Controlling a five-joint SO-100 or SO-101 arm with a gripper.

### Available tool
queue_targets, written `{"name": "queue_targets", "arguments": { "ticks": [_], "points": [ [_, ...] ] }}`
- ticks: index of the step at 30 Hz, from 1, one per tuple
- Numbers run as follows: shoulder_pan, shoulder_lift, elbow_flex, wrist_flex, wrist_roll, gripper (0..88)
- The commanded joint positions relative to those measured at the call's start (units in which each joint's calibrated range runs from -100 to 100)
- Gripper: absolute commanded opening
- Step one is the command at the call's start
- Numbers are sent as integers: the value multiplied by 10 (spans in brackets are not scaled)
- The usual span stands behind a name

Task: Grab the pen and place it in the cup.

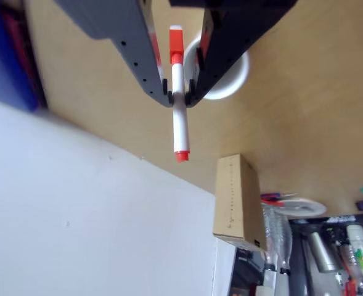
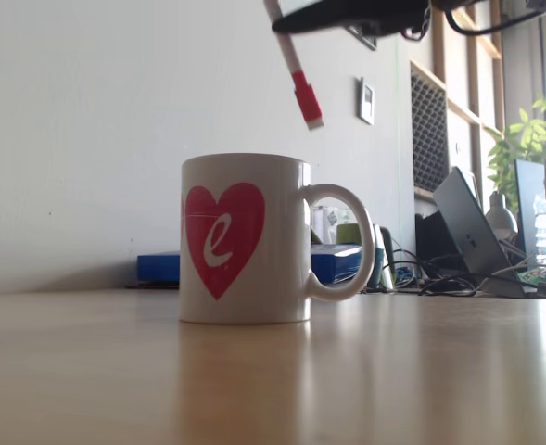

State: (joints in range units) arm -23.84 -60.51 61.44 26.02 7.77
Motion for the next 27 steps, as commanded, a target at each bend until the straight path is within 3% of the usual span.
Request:
{"name": "queue_targets", "arguments": {
  "ticks": [1, 13, 27],
  "points": [
    [6, -8, 33, -71, -16, 8],
    [-24, -5, 151, -290, -15, 8],
    [-116, -4, 196, -339, -11, 8]
  ]
}}
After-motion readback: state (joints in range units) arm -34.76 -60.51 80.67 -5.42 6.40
